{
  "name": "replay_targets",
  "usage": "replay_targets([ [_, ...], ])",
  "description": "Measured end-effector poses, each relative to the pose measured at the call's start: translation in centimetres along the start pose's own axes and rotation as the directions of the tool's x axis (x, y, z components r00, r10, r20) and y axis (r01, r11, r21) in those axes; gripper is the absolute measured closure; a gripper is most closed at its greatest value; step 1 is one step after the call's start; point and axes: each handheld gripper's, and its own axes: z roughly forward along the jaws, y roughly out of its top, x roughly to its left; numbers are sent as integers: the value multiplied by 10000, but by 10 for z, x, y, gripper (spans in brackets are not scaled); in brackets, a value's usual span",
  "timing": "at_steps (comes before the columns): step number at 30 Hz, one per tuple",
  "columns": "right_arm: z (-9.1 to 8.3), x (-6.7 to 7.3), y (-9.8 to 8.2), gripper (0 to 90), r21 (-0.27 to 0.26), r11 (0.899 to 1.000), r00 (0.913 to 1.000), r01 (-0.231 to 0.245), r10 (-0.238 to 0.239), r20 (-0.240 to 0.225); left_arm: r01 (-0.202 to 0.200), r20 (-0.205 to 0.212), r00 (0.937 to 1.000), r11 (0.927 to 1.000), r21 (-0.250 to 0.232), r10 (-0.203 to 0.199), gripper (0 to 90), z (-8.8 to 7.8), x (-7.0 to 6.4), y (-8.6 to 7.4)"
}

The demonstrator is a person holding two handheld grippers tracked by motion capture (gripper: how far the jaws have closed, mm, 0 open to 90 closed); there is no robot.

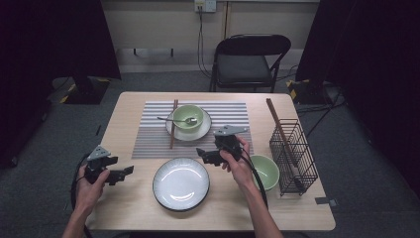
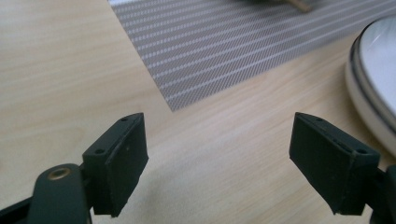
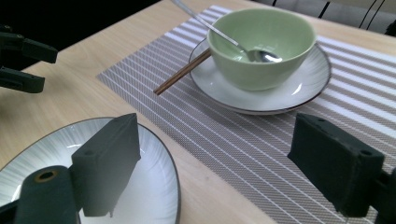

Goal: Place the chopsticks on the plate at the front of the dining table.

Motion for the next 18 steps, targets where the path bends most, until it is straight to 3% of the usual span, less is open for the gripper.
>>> replay_targets([
  [8,37,6,-9,156,750,9972,9996,-7,-13,273,-105,-396,9991,9991,401,121,191,12,1,-10],
  [14,59,-7,-17,157,1022,9926,9963,-655,593,625,-63,-764,9970,9990,449,97,191,16,5,-15],
  [18,75,-13,-27,167,1405,9866,9925,-826,687,1012,-155,-996,9948,9992,382,192,188,19,2,-19],
])
